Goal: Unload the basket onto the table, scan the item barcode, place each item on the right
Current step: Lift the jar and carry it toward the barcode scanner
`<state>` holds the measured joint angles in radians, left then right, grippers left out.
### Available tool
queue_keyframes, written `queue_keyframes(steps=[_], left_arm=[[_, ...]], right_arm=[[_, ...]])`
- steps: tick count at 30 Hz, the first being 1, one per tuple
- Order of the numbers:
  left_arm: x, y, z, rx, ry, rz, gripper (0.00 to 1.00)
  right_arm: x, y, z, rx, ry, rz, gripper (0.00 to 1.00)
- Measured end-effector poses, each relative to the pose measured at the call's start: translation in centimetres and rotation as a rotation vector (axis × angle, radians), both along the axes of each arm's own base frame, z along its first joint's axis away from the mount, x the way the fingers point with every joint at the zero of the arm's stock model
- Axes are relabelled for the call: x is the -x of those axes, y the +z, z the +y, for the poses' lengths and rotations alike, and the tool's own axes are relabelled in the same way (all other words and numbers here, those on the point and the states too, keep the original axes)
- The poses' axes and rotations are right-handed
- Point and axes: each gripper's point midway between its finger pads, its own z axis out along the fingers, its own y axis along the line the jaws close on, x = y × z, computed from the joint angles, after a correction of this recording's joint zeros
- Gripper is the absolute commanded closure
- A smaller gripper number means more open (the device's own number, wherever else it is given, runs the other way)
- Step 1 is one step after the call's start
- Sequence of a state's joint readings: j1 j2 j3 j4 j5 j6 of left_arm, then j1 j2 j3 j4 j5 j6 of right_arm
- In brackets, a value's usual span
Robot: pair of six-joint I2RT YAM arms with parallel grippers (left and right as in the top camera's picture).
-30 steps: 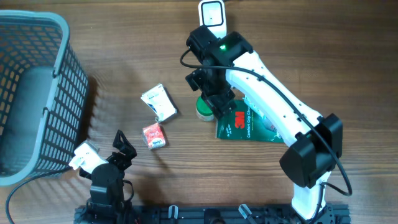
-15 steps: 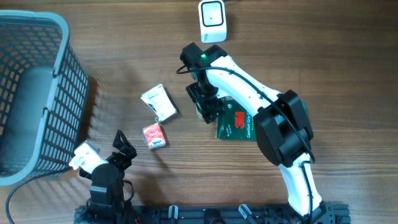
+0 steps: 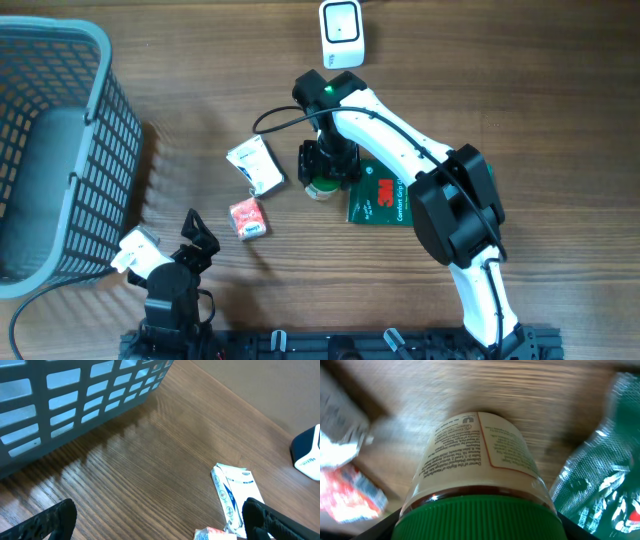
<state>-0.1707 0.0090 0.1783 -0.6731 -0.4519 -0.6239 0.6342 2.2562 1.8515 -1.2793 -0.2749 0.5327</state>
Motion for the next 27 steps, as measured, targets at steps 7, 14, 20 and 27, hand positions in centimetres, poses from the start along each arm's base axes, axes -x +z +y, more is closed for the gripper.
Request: queue_keyframes(steps=[7,14,20,27], left_arm=[[0.0,0.0,0.0,0.000,0.000,0.000,0.00],[0.0,0.0,0.0,0.000,0.000,0.000,0.00],[0.0,0.0,0.0,0.000,0.000,0.000,0.00],[0.0,0.0,0.0,0.000,0.000,-0.001,0.00]], right_arm=[[0.7,0.0,-1.2,-0.019,0.287,-0.015,0.01],[0.1,5.8,-2.9,0.090,0.280,-0.031,0.00],[-1.2,12.0,-1.2,0.099,-0.482,-0.075,0.00],[0.1,6.0,-1.5,0.295,-1.094,0.075,0.01]])
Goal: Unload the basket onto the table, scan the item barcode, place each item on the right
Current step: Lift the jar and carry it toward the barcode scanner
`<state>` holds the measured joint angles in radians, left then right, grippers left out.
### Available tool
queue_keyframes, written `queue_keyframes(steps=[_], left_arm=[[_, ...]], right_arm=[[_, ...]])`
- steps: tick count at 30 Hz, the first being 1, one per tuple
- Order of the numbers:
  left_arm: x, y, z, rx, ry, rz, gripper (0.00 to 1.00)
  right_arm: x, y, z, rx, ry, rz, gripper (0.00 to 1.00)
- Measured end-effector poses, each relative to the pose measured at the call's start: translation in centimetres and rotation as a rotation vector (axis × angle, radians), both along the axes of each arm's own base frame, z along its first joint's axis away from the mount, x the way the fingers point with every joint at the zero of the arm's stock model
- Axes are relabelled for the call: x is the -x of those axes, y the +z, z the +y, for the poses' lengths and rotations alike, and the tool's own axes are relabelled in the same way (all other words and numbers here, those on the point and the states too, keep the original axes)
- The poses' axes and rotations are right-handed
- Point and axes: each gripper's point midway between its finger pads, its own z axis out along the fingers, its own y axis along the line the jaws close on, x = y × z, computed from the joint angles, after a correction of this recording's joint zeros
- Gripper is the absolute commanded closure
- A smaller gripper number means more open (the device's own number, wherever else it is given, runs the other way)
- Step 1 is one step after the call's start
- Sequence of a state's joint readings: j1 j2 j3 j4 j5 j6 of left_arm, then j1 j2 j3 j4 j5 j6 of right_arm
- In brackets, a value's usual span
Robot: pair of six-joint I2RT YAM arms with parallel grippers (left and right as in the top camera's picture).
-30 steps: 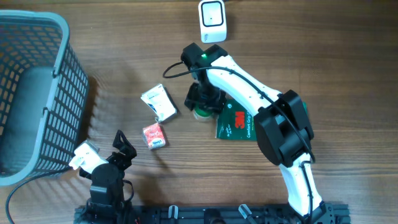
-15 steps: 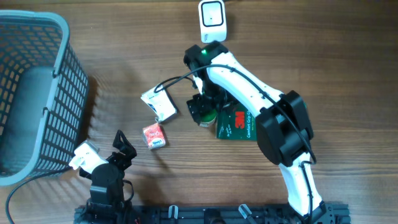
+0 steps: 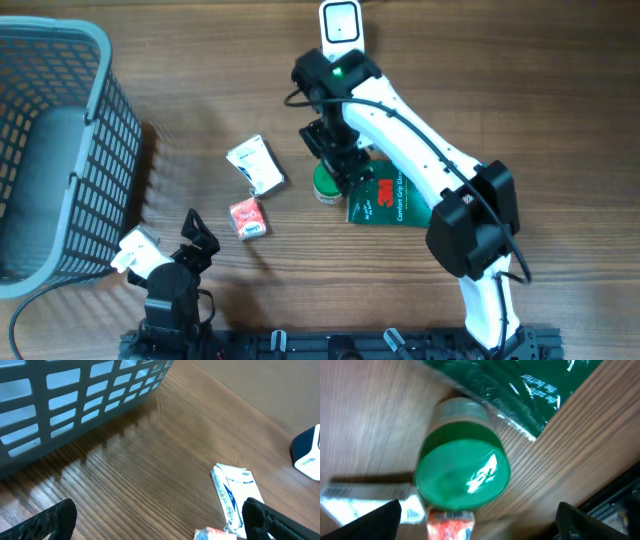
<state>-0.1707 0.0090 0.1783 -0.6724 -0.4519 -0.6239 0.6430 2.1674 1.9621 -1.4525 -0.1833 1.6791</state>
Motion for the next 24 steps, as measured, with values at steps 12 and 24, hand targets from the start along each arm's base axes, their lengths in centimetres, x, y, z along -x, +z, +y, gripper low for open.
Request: queue_keyframes(steps=[12,24], left_arm=[[0.0,0.0,0.0,0.000,0.000,0.000,0.00],[0.0,0.0,0.0,0.000,0.000,0.001,0.00]], right_arm=[[0.3,-8.5,0.1,-0.023,-0.105,-0.011,0.16],[-1.2,-6.7,-0.4,-0.200,0.479,-0.075,0.31]])
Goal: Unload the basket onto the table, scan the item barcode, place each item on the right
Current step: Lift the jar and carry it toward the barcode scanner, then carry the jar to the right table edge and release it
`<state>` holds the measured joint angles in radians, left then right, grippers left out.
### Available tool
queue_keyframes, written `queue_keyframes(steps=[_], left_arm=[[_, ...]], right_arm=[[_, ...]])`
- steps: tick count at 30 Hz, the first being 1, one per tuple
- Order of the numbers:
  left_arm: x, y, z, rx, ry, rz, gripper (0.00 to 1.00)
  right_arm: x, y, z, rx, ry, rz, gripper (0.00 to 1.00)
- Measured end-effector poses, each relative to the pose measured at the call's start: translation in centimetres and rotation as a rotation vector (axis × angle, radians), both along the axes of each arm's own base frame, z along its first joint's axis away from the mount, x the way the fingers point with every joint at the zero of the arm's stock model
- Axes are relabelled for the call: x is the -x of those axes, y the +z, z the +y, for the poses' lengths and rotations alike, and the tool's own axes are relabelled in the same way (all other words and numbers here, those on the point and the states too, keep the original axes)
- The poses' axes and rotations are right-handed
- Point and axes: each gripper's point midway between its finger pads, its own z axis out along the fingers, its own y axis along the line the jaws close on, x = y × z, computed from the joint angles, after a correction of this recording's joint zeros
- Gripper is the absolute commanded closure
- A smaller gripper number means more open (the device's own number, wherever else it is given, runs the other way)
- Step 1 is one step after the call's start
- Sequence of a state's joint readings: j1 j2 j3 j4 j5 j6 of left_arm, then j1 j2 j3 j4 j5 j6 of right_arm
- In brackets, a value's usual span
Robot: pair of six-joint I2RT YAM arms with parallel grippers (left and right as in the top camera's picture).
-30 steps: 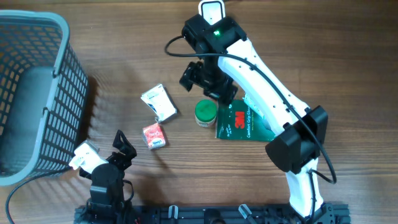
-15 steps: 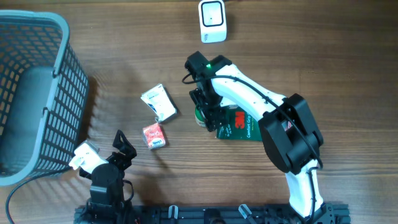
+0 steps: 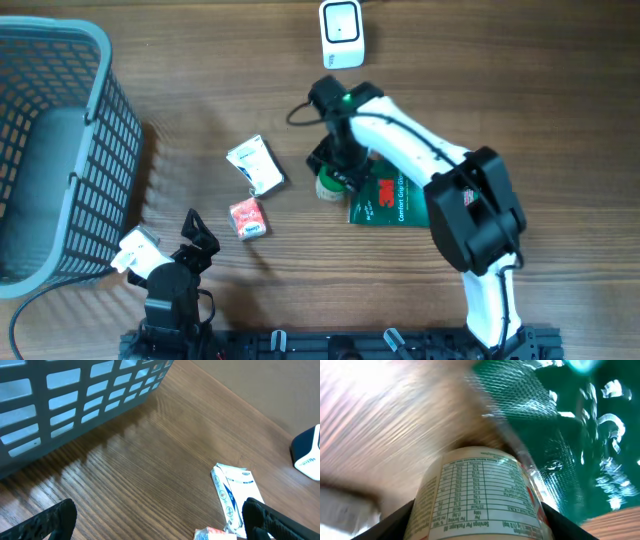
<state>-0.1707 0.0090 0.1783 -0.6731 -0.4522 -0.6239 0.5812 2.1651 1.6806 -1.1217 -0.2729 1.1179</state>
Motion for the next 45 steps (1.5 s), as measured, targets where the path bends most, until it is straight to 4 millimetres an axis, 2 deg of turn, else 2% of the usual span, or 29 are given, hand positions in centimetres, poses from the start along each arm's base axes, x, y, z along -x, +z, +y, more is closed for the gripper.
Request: queue_keyframes(steps=[3,5,8,9,11,13,17,20,22,25,26,29,32,35,37,41,43,45], left_arm=[[0.0,0.0,0.0,0.000,0.000,0.000,0.00],[0.0,0.0,0.0,0.000,0.000,0.000,0.00],[0.0,0.0,0.0,0.000,0.000,0.000,0.00],[0.0,0.0,0.0,0.000,0.000,0.000,0.00],[0.0,0.0,0.0,0.000,0.000,0.000,0.00],[0.0,0.0,0.0,0.000,0.000,0.000,0.00],[0.0,0.0,0.0,0.000,0.000,0.000,0.00],[0.0,0.0,0.0,0.000,0.000,0.000,0.00],[0.0,0.0,0.0,0.000,0.000,0.000,0.00],[0.0,0.0,0.0,0.000,0.000,0.000,0.00],[0.0,0.0,0.0,0.000,0.000,0.000,0.00],[0.0,0.0,0.0,0.001,0.000,-0.001,0.00],[0.0,0.0,0.0,0.001,0.000,-0.002,0.00],[0.0,0.0,0.0,0.001,0.000,-0.002,0.00],[0.0,0.0,0.0,0.001,0.000,-0.002,0.00],[0.0,0.0,0.0,0.001,0.000,-0.002,0.00],[0.0,0.0,0.0,0.002,0.000,-0.003,0.00],[0.0,0.0,0.0,0.003,0.001,-0.003,0.00]], right_arm=[[-1.0,3.8,-1.2,-0.086,0.209,-0.036,0.30],[-1.4,7.5,-1.6,-0.133,0.330,-0.115,0.30],[-0.2,13.4,-1.9,-0.192,0.454,-0.237,0.30],[0.4,14.4,-2.1,-0.200,0.468,-0.242,0.30],[2.3,15.6,-2.9,-0.200,0.488,-0.204,0.30],[3.1,15.5,-3.4,-0.195,0.509,-0.169,0.30],[3.1,15.4,-3.5,-0.191,0.531,-0.176,0.30],[0.5,15.2,-3.5,-0.140,0.542,-0.286,0.30],[-2.9,15.3,-3.6,-0.064,0.543,-0.428,0.30],[-9.4,17.0,-3.6,0.070,0.500,-0.710,0.31],[-12.9,18.5,-3.4,0.127,0.465,-0.874,0.32],[-18.3,20.3,-2.2,0.186,0.455,-1.156,0.31],[-22.4,20.4,-2.0,0.283,0.394,-1.344,0.31],[-26.4,18.5,-1.6,0.381,0.362,-1.480,0.30],[-28.8,15.8,-1.6,0.441,0.355,-1.556,0.30],[-30.8,10.1,-3.2,0.519,0.378,-1.544,0.31],[-31.0,8.9,-4.2,0.538,0.386,-1.518,0.31],[-31.2,9.0,-4.8,0.545,0.378,-1.517,0.30]])
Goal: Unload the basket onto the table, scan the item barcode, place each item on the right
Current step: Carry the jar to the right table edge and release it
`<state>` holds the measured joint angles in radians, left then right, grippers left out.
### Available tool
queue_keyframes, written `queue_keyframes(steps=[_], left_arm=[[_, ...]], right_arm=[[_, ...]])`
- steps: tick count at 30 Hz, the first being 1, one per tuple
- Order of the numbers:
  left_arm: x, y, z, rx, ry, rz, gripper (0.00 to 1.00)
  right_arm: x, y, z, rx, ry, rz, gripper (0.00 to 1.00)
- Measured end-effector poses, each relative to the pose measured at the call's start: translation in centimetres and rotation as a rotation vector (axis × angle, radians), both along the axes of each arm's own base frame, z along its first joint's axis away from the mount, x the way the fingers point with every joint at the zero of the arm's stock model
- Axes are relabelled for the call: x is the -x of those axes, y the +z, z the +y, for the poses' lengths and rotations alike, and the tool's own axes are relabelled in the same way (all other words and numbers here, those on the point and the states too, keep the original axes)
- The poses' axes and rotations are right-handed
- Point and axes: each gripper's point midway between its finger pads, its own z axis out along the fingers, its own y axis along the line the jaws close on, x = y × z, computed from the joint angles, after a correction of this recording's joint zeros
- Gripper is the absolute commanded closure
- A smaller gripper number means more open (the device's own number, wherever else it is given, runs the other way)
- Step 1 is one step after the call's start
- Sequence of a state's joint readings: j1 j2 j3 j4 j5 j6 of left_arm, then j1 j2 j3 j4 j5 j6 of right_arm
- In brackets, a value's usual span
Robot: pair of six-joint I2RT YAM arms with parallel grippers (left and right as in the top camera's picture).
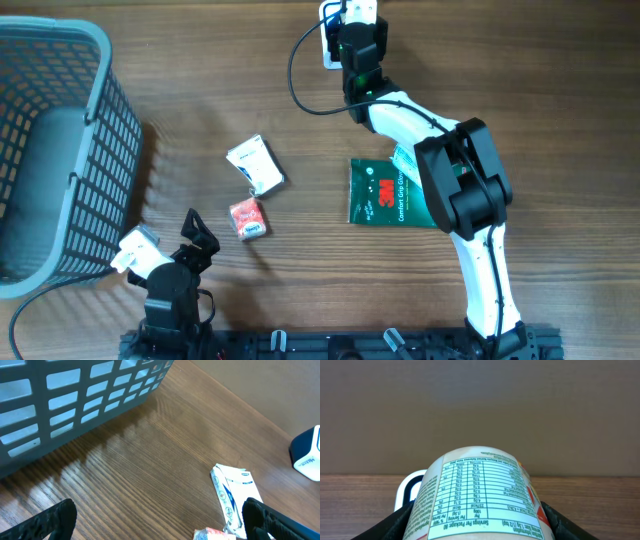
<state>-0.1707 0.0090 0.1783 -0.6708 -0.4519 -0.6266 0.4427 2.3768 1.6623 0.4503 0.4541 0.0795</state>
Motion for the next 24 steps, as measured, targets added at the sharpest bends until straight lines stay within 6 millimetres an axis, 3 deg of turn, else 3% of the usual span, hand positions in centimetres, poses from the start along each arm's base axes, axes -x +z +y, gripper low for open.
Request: queue_keyframes(steps=[5,8,10,12,13,15,16,17,18,21,22,23,24], left_arm=[[0.0,0.0,0.0,0.000,0.000,0.000,0.00],[0.0,0.0,0.0,0.000,0.000,0.000,0.00],[0.0,0.0,0.0,0.000,0.000,0.000,0.00],[0.0,0.0,0.0,0.000,0.000,0.000,0.00],[0.0,0.0,0.0,0.000,0.000,0.000,0.00],[0.0,0.0,0.0,0.000,0.000,0.000,0.00],[0.0,0.0,0.0,0.000,0.000,0.000,0.00],[0.0,0.0,0.0,0.000,0.000,0.000,0.00],[0.0,0.0,0.0,0.000,0.000,0.000,0.00],[0.0,0.0,0.0,0.000,0.000,0.000,0.00],[0.0,0.0,0.0,0.000,0.000,0.000,0.00],[0.0,0.0,0.0,0.000,0.000,0.000,0.00],[0.0,0.0,0.0,0.000,0.000,0.000,0.00]], right_arm=[[1.4,-1.7,-1.1,0.068,-0.006,0.149,0.29],[3.3,0.8,-5.8,0.079,-0.079,0.284,0.36],[4.8,3.9,-13.5,0.003,-0.236,0.352,0.27],[6.7,4.9,-24.4,-0.103,-0.443,0.419,0.27],[7.5,4.6,-27.7,-0.129,-0.504,0.444,0.27],[11.2,1.8,-36.6,-0.242,-0.651,0.567,0.28],[12.8,0.8,-39.9,-0.290,-0.709,0.600,0.24],[14.9,-0.5,-43.4,-0.361,-0.764,0.638,0.21],[18.4,-2.2,-48.3,-0.465,-0.848,0.676,0.21],[22.5,-4.2,-52.3,-0.580,-0.922,0.724,0.21],[23.7,-4.9,-53.4,-0.612,-0.945,0.738,0.17],[25.0,-6.0,-54.6,-0.655,-0.973,0.751,0.06],[25.7,-6.1,-55.5,-0.675,-0.982,0.746,0.07]])
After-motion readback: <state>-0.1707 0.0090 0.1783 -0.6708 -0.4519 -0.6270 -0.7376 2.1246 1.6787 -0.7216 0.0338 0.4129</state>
